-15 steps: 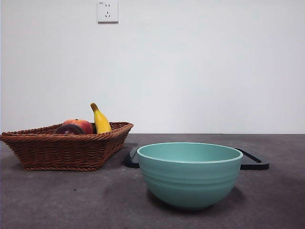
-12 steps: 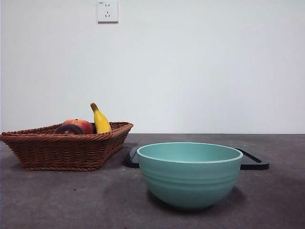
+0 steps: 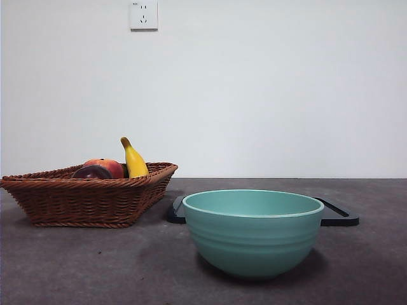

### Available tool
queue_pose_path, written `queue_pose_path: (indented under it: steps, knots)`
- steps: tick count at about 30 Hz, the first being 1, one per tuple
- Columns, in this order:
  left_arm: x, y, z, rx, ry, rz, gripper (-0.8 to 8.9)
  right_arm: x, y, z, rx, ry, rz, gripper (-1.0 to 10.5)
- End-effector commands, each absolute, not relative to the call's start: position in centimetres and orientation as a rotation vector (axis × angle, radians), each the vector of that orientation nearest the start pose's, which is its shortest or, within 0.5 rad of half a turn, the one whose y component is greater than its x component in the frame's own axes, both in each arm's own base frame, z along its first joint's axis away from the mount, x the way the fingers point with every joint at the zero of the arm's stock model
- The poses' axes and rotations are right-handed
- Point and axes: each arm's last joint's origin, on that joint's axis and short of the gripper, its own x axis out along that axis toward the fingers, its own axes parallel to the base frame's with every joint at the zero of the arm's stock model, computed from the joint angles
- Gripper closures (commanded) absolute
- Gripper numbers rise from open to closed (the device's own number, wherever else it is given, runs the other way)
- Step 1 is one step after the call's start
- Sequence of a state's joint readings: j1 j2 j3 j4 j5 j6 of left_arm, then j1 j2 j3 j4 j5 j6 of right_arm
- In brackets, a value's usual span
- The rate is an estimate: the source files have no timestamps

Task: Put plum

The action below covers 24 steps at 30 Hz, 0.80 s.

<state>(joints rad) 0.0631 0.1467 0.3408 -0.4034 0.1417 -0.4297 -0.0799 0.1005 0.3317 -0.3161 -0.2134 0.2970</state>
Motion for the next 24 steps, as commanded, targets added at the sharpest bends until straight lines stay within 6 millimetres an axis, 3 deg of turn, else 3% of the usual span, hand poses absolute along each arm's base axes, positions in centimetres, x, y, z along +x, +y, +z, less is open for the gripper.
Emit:
queue_pose_path:
  steps: [1, 13, 24]
  knots:
    - [8.3, -0.1, 25.0, -0.400, 0.239, -0.104, 8.05, 7.8, 0.1, 25.9, 0.299, 0.125, 0.163, 9.4]
    - [10.4, -0.9, 30.2, -0.263, 0.460, -0.425, 8.05, 10.1, 0.9, 31.9, 0.249, 0.391, 0.440, 9.4]
    - [11.7, -2.3, 33.4, -0.174, 0.626, -0.678, 8.05, 11.8, 2.8, 34.5, 0.206, 0.622, 0.685, 9.4]
